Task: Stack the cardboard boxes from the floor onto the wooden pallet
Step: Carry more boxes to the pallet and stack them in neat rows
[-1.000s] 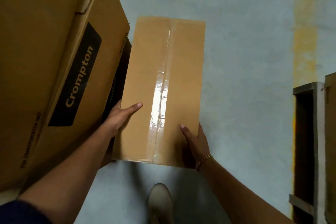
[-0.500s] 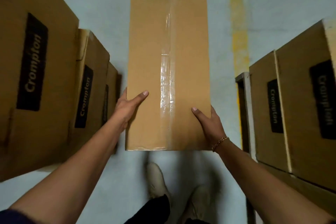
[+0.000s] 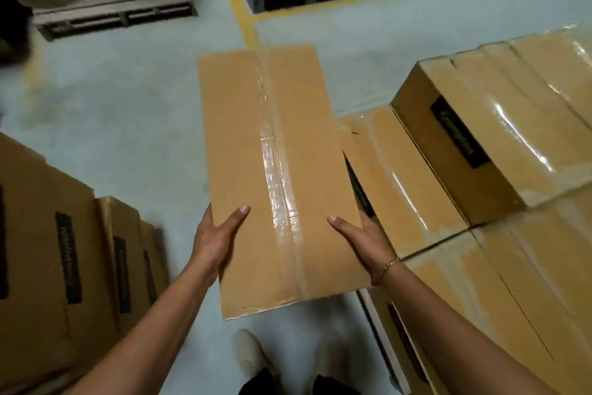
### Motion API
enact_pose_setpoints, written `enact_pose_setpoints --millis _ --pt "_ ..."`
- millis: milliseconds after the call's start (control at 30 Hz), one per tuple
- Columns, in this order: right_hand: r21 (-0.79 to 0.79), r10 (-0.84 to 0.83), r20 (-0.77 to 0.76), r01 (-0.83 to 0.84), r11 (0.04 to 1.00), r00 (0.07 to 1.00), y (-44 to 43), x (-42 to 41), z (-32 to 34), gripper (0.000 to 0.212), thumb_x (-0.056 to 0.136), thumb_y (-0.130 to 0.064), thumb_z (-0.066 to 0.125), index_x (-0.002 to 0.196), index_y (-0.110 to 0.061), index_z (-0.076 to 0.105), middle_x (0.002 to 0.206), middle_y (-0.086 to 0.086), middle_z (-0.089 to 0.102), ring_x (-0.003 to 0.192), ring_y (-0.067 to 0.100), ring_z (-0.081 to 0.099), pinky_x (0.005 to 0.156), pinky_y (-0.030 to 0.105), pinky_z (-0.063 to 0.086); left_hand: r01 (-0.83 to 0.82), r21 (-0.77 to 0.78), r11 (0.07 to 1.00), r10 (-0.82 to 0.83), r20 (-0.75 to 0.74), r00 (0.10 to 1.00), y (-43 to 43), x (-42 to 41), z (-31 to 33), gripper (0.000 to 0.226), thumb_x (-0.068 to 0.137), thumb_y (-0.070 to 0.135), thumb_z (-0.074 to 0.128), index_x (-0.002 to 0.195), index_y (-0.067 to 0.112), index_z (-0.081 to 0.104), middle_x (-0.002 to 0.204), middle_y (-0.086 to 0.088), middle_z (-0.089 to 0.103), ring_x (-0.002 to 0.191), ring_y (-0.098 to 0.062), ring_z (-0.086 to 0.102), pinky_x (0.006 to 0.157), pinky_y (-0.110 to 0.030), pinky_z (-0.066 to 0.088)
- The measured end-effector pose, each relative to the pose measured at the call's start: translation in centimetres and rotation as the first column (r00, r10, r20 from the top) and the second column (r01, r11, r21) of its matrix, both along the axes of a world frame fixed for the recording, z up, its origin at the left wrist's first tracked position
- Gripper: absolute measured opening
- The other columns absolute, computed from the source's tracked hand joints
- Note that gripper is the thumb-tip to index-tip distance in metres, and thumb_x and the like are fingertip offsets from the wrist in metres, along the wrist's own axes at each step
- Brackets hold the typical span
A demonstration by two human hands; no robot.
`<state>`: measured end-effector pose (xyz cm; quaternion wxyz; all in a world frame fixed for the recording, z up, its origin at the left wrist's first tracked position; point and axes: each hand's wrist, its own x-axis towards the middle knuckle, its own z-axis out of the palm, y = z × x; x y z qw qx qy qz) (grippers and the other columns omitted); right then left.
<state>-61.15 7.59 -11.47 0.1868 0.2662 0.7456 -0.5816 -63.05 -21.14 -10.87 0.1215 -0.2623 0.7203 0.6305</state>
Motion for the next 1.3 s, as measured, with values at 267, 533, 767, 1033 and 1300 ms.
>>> enact_pose_setpoints --millis 267,533,767,1033,1300 --pt "0.028 -0.108 0.019 0.107 0.994 0.994 13.1 5.7 6.8 0.088 0.068 -0.073 0.081 0.142 -0.035 0.050 0.142 -0.012 0.056 0.127 0.018 0.056 0.113 0.045 0.045 0.147 0.072 0.987 -0.148 0.014 0.989 12.8 2.6 4.3 0.059 0.084 0.052 0.081 0.135 0.032 0.059 0.117 0.009 0.074 0.103 -0.013 0.071 0.086 -0.034 0.056" --pt "0.049 -0.115 0.080 0.112 0.993 0.990 28.9 7.3 5.6 0.084 0.056 -0.078 0.083 0.125 -0.032 0.069 0.116 -0.010 0.076 0.108 0.017 0.072 0.103 0.047 0.054 0.141 0.105 0.984 -0.151 0.097 0.984 28.3 4.6 2.1 0.069 0.075 0.065 0.083 0.133 0.037 0.061 0.116 0.011 0.075 0.104 -0.017 0.072 0.095 -0.044 0.058" --pt "0.057 -0.049 0.132 0.041 0.998 0.990 37.4 6.6 2.5 0.077 0.055 -0.080 0.082 0.117 -0.036 0.071 0.110 -0.013 0.077 0.105 0.017 0.072 0.100 0.047 0.055 0.100 0.087 0.991 -0.112 0.150 0.982 36.1 5.6 0.0 0.087 0.061 0.076 0.079 0.136 0.036 0.059 0.118 0.011 0.074 0.107 -0.017 0.071 0.100 -0.048 0.056" --pt "0.058 0.016 0.154 -0.025 0.998 0.988 41.9 4.1 0.9 0.031 0.087 -0.048 0.077 0.112 -0.034 0.064 0.107 -0.012 0.073 0.097 0.011 0.070 0.072 0.028 0.054 0.080 0.086 0.993 -0.097 0.207 0.974 40.9 5.0 -2.9 0.082 0.075 0.069 0.079 0.145 0.035 0.052 0.126 0.009 0.070 0.113 -0.020 0.067 0.104 -0.052 0.053" --pt "0.081 0.044 0.198 -0.061 0.995 0.979 46.1 1.6 -2.4 0.043 0.081 -0.060 0.078 0.115 -0.035 0.068 0.110 -0.009 0.076 0.102 0.017 0.072 0.094 0.042 0.058 0.112 0.112 0.987 -0.137 0.248 0.959 44.3 4.5 -4.5 0.075 0.086 0.054 0.078 0.151 0.034 0.046 0.134 0.010 0.066 0.118 -0.016 0.064 0.108 -0.047 0.051"
